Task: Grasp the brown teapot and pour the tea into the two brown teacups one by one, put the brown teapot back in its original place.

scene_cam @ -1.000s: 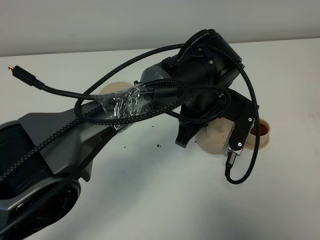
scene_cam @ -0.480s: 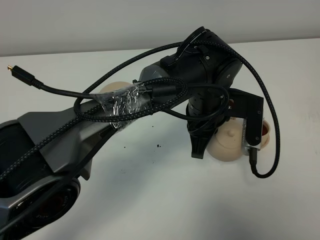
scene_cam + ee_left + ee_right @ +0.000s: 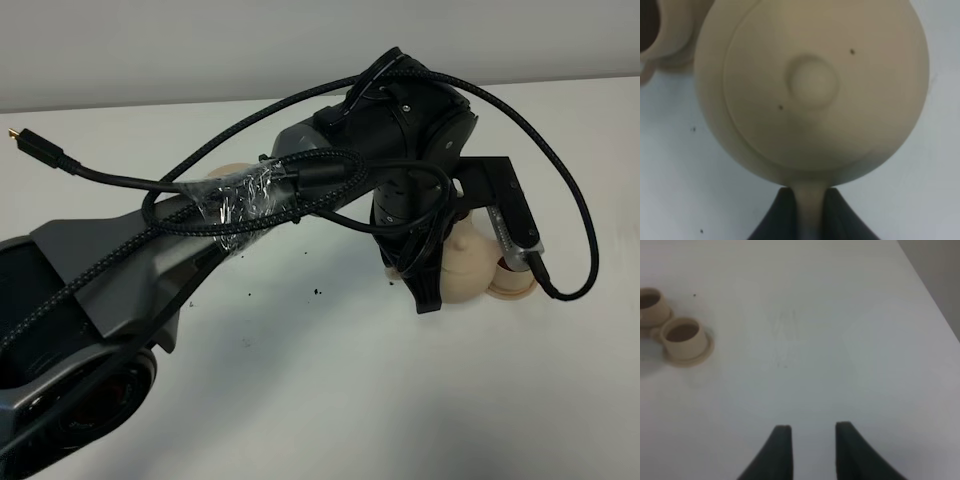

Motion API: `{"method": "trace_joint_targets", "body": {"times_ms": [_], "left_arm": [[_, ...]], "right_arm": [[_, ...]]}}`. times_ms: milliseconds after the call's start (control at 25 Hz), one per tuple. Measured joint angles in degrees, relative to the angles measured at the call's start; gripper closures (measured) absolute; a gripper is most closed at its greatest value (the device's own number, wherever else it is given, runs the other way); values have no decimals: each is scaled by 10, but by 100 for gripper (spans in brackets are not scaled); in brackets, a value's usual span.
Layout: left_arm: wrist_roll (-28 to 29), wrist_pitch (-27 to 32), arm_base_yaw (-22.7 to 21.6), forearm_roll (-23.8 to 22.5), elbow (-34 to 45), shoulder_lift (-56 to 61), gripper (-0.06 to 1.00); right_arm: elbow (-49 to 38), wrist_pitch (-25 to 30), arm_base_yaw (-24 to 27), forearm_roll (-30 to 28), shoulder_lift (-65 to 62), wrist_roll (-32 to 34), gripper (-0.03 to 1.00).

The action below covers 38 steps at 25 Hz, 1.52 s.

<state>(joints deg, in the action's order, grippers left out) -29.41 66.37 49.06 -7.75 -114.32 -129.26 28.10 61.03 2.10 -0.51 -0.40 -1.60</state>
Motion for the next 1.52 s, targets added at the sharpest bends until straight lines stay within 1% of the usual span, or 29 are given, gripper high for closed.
{"method": "trace_joint_targets", "body": {"times_ms": [280, 480, 800, 960, 1080, 1240, 1520], "left_arm": [[101, 15, -43, 4, 0, 38, 79], [144, 18, -87, 4, 0, 48, 79], [185, 19, -159, 3, 0, 70, 79], [217, 19, -190, 1, 1, 71, 79], [235, 19, -208, -8, 18, 72, 79], [241, 15, -240, -7, 63, 72, 79], [252, -58, -278, -5, 141, 72, 79]], "right_arm": [[0, 0, 0, 0, 0, 0, 72], [0, 0, 0, 0, 0, 0, 72], [0, 0, 0, 0, 0, 0, 72], [0, 0, 0, 0, 0, 0, 72], [0, 0, 0, 0, 0, 0, 72], [0, 0, 0, 0, 0, 0, 72], [0, 0, 0, 0, 0, 0, 72]]}}
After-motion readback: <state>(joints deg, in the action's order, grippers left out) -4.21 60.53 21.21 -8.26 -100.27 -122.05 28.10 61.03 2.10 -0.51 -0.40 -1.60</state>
